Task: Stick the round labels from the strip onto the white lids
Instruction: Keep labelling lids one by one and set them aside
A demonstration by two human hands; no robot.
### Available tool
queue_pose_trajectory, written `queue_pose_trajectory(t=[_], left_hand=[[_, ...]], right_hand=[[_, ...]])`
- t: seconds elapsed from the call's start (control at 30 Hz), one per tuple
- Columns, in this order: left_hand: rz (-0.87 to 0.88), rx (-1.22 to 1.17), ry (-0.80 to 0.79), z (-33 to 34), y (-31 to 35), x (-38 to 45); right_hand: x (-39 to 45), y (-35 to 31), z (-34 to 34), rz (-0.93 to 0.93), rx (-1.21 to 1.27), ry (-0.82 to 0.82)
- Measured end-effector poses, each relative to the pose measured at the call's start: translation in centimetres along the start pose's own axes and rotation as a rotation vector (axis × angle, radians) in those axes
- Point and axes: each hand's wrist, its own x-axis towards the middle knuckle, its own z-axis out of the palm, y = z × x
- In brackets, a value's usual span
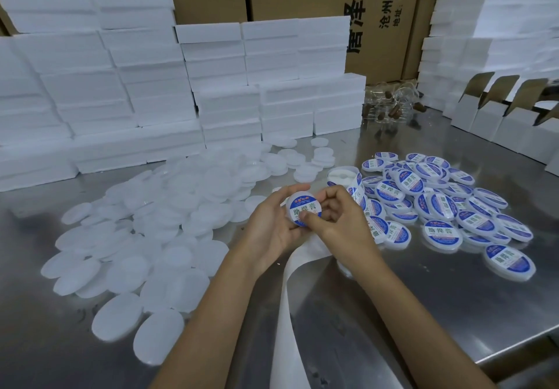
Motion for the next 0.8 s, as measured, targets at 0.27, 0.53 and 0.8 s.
queue_pose_trajectory(t=[0.27,0.53,0.8], left_hand=[[0.029,0.034,-0.011,0.6,-0.4,-0.1],[0.050,0.126,0.045,1.2,-0.5,-0.5],[0.090,0.210,0.095,1.7,-0.6,-0.5]], right_hand=[[0.2,0.4,0.0,0.000,-0.034,0.070],[0.4,0.9,-0.2,-0.026,-0.073,0.082],[0.1,1.2,-0.1,-0.158,-0.286,0.129]])
